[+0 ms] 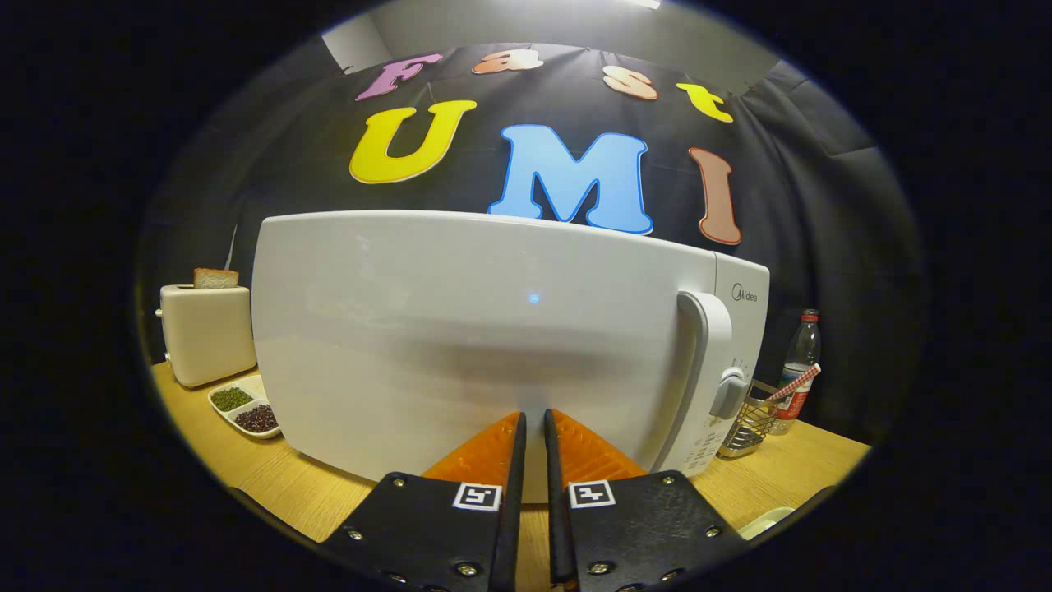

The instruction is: Open the microwave, put the food inside, and close the microwave door.

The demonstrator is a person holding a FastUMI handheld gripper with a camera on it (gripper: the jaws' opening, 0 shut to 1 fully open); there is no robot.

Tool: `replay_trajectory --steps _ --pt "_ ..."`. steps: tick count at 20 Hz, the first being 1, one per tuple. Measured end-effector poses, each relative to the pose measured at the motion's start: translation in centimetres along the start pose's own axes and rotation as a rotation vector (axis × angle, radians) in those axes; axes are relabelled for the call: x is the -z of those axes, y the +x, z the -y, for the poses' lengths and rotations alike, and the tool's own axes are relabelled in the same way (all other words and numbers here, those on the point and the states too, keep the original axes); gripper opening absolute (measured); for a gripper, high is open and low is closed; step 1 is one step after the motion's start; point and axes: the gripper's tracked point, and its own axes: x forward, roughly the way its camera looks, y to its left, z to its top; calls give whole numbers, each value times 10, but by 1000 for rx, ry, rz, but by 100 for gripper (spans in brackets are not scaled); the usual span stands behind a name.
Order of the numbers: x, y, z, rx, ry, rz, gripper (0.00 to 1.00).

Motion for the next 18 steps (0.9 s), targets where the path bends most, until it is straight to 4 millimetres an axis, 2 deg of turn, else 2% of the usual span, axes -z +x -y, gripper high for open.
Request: replay_trajectory --steps 1,4,8,11,15,18 --pt "2 -5 -4 -29 34 -26 12" --pt "-7 -26 -4 -54 36 -25 12" --pt "-20 -65 0 -105 -12 -18 12" --pt "-42 -100 5 -124 16 5 12" --pt "-76 -149 2 -159 126 43 12" --pt "-91 -164 1 -169 127 41 12"
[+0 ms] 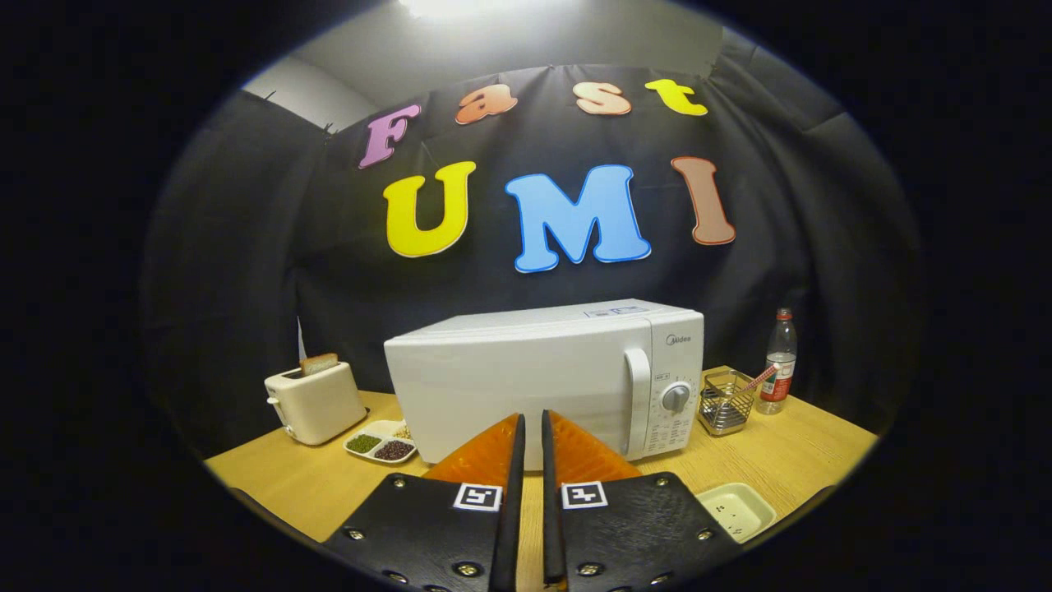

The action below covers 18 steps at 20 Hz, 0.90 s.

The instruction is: Open the microwave, put the food inside, and close the microwave door.

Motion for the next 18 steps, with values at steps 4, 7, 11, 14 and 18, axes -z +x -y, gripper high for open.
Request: replay_trajectory --steps 4,7,11,14,18 --pt "24 -12 12 25 34 -45 12" --pt "9 -34 12 5 62 -42 13" --pt "-34 -82 23 64 -76 59 12" --pt "-57 -113 20 76 -114 113 13" --pt "-81 -142 12 20 -57 123 12"
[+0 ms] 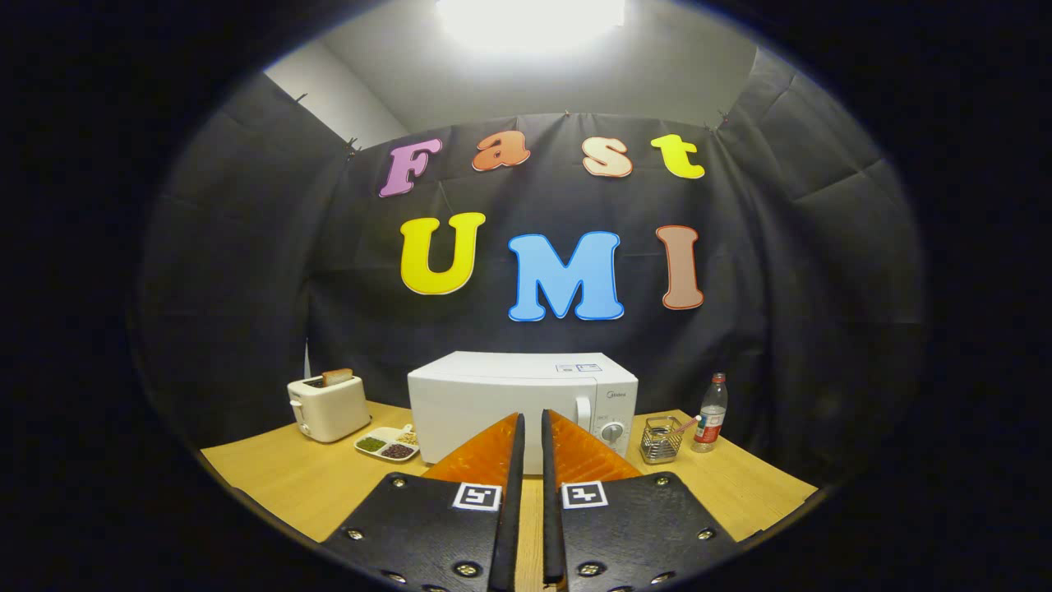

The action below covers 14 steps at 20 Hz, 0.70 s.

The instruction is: Open the microwave, put the food inside, and close the microwave door.

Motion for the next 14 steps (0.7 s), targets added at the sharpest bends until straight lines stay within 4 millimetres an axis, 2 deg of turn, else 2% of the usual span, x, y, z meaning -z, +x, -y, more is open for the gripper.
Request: replay_trajectory --steps 3,10,14 --pt "-28 -23 13 20 21 60 12" --pt "-56 -64 38 81 17 109 12" --pt "-60 -69 38 80 23 125 13"
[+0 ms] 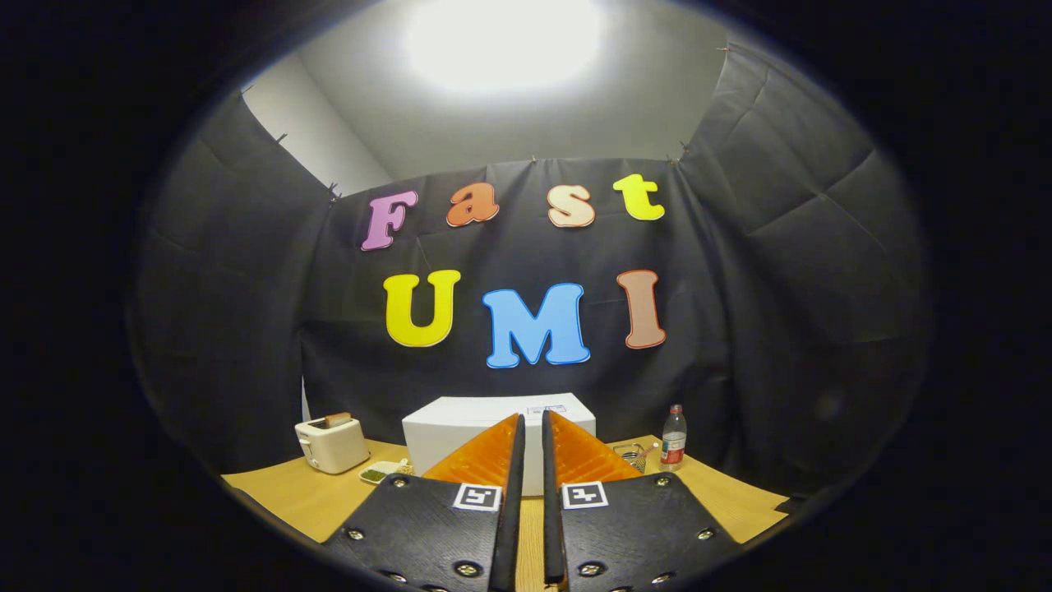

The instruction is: Open the microwave, put the food inside, and close the microwave door.

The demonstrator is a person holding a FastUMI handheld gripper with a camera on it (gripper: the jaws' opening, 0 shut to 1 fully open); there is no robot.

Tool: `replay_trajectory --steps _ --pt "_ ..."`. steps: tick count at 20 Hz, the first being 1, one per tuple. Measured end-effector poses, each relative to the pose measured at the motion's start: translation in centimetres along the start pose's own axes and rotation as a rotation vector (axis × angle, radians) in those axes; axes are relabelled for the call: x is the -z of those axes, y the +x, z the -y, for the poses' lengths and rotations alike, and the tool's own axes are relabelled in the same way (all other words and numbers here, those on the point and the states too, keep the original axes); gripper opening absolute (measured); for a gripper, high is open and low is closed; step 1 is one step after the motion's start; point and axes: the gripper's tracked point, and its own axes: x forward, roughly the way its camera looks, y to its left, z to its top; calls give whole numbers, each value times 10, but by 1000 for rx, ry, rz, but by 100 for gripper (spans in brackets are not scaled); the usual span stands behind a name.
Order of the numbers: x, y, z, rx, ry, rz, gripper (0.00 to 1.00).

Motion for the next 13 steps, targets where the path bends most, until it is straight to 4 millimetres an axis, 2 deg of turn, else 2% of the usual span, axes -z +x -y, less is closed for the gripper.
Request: replay_trajectory --steps 2,3,4,5,6,7,13 --pt "10 2 -3 -14 -14 -35 22" --pt "16 3 -4 -14 -15 -60 35" --pt "21 4 -6 -12 -12 -91 50" --pt "27 4 -12 -26 -17 -114 83" --pt "27 3 -17 -43 -20 -123 96" --pt "26 1 -21 -56 -22 -124 99" --pt "16 -6 -35 -88 -48 -66 99"
